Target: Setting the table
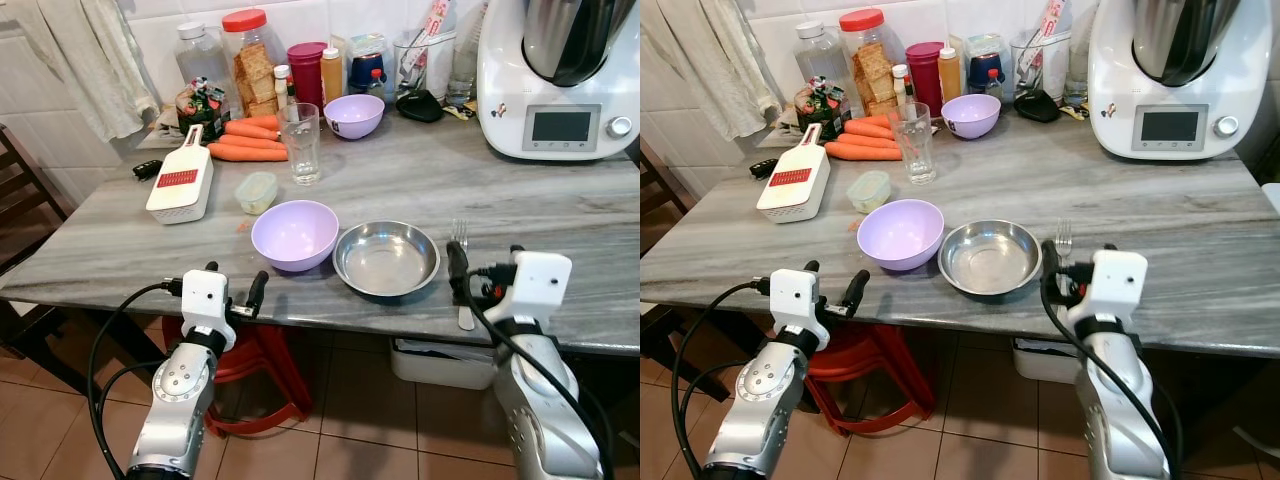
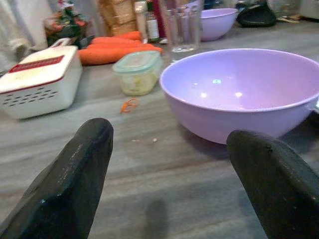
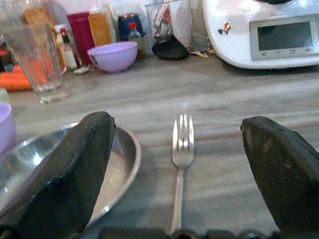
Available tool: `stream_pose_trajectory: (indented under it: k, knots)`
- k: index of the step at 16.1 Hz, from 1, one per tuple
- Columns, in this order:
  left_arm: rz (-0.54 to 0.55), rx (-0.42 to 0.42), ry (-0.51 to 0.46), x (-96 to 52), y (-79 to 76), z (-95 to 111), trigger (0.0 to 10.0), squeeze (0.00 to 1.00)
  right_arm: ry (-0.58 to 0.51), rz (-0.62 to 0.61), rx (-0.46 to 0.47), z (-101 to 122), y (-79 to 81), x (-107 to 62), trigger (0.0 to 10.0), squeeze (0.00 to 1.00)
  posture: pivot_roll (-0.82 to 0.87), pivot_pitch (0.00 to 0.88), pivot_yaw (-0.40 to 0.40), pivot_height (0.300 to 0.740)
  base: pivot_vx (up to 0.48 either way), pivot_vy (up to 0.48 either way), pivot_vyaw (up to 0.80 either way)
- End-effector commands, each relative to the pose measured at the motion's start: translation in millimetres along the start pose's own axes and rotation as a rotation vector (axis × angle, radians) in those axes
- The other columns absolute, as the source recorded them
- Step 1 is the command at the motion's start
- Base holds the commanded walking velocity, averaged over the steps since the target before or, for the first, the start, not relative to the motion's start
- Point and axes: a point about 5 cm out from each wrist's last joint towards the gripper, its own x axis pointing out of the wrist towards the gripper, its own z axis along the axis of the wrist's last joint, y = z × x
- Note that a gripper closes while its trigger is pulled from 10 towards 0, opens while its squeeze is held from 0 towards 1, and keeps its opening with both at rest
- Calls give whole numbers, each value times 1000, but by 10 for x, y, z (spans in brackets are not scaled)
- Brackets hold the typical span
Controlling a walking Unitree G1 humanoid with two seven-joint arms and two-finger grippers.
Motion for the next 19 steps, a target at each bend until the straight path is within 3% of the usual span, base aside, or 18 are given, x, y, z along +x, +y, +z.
stream_pose_trajectory:
  k: [1, 19]
  knots:
    - [33, 2, 9, -16, 57, -2, 10000, 0, -23, 13, -2, 44, 24, -13, 10000, 0, -97, 0, 127, 740, -270, 0, 0]
    - [8, -10, 44, -16, 31, -64, 10000, 0, 11, 0, 21, -32, 79, -17, 10000, 0, -95, 0, 136, 740, -326, 0, 0]
